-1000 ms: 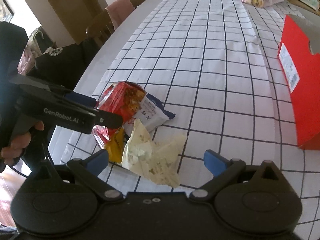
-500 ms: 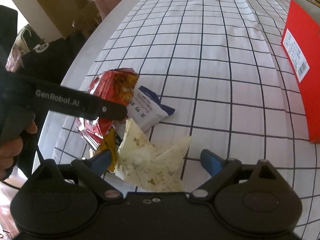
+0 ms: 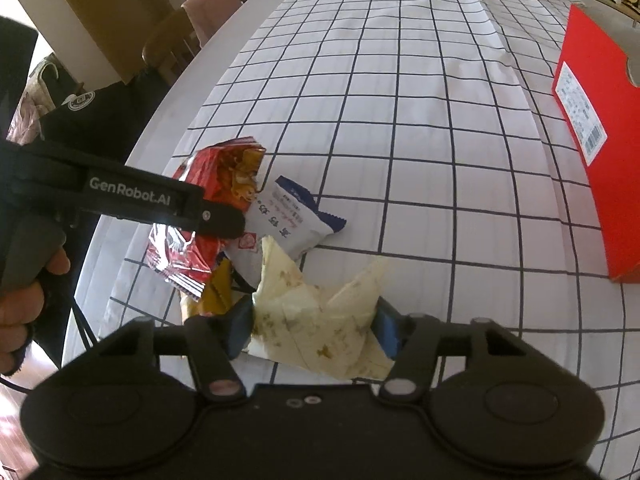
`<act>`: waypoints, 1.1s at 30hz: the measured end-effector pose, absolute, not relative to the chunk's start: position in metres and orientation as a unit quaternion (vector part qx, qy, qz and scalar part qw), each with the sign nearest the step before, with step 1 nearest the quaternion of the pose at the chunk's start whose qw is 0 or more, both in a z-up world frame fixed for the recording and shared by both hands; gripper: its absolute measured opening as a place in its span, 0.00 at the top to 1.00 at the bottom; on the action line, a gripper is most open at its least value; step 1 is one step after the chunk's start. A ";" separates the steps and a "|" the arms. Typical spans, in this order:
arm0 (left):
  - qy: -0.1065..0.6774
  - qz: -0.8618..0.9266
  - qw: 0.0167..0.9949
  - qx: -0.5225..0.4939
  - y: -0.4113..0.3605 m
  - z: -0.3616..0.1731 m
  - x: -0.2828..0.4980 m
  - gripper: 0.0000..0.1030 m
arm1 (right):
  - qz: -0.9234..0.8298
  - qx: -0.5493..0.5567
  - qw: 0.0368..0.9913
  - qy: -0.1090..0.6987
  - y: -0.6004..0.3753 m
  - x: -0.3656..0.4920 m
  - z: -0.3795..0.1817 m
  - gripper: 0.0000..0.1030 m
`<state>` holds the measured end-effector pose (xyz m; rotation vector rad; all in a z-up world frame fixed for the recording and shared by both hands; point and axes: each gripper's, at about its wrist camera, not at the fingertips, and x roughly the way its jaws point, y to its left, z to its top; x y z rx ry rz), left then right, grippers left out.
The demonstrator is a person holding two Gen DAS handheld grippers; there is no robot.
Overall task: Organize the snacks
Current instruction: 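Grasp the cream wrapped snack with the right tool while the left tool grasps the red chip bag, then carry the cream snack and red chip bag over the red box with both tools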
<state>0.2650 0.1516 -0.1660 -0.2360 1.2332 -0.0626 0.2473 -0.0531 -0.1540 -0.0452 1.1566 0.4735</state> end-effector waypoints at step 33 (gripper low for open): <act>0.482 -0.025 0.869 -0.108 0.109 -0.055 0.206 0.28 | 0.181 0.036 0.872 0.453 -0.153 0.224 -0.040 0.44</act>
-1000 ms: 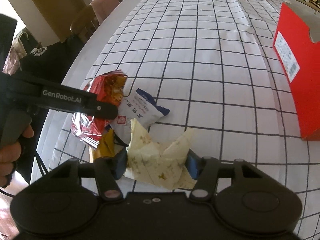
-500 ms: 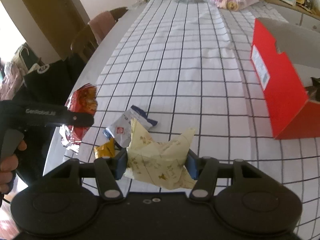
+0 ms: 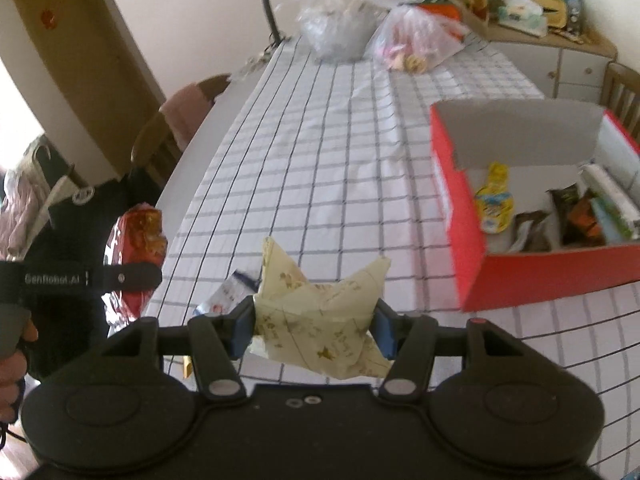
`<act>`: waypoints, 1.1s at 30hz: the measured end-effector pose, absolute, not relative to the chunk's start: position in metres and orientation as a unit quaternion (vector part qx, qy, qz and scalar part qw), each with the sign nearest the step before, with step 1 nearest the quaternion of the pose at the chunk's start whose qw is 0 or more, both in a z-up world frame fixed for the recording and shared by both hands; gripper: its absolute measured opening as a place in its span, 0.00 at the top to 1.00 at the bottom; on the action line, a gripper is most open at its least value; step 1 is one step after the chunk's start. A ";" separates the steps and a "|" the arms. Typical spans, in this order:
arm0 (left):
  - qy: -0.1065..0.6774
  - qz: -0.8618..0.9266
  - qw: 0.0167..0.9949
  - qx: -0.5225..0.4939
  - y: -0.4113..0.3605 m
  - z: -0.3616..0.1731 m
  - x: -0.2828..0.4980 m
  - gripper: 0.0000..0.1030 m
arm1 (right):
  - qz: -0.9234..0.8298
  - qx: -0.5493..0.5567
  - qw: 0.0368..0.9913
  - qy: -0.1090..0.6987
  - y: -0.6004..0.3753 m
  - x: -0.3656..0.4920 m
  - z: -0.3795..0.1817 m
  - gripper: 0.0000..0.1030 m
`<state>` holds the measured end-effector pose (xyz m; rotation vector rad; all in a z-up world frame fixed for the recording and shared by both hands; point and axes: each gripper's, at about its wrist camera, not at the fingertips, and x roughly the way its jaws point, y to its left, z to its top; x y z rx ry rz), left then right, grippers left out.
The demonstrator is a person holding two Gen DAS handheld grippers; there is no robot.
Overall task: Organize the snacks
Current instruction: 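Carry the cream snack and red chip bag over the red box with both tools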
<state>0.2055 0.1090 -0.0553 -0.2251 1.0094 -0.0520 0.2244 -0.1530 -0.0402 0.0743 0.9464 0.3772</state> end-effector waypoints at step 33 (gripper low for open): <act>0.463 -0.075 0.881 -0.063 -0.136 -0.019 0.316 0.28 | 0.133 0.022 0.896 0.423 -0.349 0.317 -0.028 0.44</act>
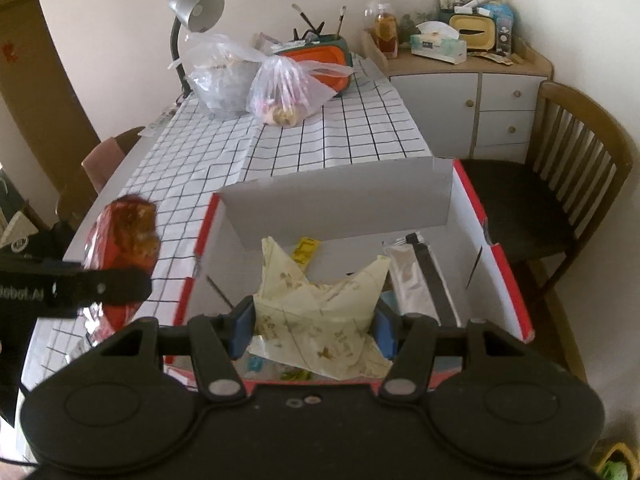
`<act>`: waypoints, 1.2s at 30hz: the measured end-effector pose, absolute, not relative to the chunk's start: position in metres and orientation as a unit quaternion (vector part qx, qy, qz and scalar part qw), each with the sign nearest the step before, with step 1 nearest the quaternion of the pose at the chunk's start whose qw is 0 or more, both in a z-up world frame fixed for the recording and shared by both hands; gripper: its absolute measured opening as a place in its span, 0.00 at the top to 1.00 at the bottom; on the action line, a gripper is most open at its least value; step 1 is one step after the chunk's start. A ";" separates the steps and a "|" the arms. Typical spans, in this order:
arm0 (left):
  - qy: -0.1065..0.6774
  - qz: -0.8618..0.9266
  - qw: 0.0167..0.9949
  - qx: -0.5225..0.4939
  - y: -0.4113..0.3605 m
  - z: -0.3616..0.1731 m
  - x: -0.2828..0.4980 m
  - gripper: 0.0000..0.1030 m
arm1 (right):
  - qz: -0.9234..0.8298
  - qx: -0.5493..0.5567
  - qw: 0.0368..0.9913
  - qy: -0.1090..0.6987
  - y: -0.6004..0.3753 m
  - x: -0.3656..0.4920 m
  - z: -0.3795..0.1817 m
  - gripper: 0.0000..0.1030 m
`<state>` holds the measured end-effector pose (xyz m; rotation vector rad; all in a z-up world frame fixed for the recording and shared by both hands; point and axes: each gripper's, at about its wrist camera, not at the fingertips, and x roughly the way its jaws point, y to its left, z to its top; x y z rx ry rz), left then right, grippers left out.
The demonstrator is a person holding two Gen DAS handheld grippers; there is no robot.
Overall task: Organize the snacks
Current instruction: 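Carry the cream snack and red chip bag over the red box with both tools, then open both tools to drop the cream snack and chip bag into the box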
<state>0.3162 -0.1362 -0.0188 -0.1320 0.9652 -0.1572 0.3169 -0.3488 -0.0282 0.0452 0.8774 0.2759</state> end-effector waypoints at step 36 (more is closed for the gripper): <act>0.569 -0.055 0.819 0.050 -0.237 -0.109 0.428 0.28 | 0.192 -0.033 0.841 0.505 -0.356 0.374 -0.088 0.38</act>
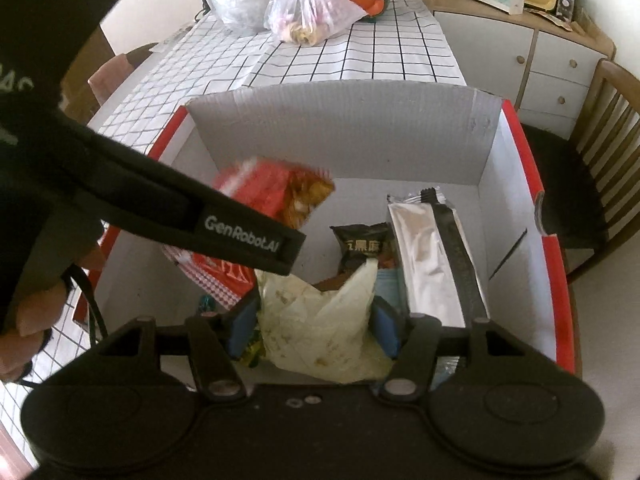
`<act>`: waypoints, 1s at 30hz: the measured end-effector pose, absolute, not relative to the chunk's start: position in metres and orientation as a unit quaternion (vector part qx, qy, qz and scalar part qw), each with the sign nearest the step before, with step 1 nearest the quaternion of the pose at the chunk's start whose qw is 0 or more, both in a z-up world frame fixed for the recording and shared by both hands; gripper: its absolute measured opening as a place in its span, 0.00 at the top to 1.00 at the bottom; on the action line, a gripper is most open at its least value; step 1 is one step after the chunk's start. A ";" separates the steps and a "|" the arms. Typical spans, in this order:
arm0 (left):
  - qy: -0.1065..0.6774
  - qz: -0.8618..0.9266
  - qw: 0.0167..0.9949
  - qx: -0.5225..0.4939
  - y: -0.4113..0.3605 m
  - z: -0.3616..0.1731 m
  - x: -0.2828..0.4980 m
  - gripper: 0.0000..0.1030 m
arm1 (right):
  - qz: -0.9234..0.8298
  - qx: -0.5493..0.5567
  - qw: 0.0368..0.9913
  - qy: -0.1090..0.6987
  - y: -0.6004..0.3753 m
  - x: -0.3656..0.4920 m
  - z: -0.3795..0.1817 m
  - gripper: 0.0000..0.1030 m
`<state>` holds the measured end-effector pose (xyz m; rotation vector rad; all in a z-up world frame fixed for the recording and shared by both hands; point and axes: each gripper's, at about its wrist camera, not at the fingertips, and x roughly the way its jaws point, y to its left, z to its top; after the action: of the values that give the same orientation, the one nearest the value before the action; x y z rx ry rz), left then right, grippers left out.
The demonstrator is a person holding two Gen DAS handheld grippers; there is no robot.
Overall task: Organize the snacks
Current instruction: 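Open both tools to drop the cream snack and chip bag into the box, then move both tools back to the last snacks on the table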
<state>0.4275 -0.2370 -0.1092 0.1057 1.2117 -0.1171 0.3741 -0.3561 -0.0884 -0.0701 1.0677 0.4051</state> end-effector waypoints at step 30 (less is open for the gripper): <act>0.484 -0.079 0.871 -0.018 -0.178 -0.044 0.354 0.28 | 0.208 0.007 0.878 0.431 -0.356 0.324 -0.030 0.17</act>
<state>0.3537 -0.1778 -0.0437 -0.0369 1.0116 -0.1655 0.3239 -0.3561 -0.0295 0.0140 0.9000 0.4346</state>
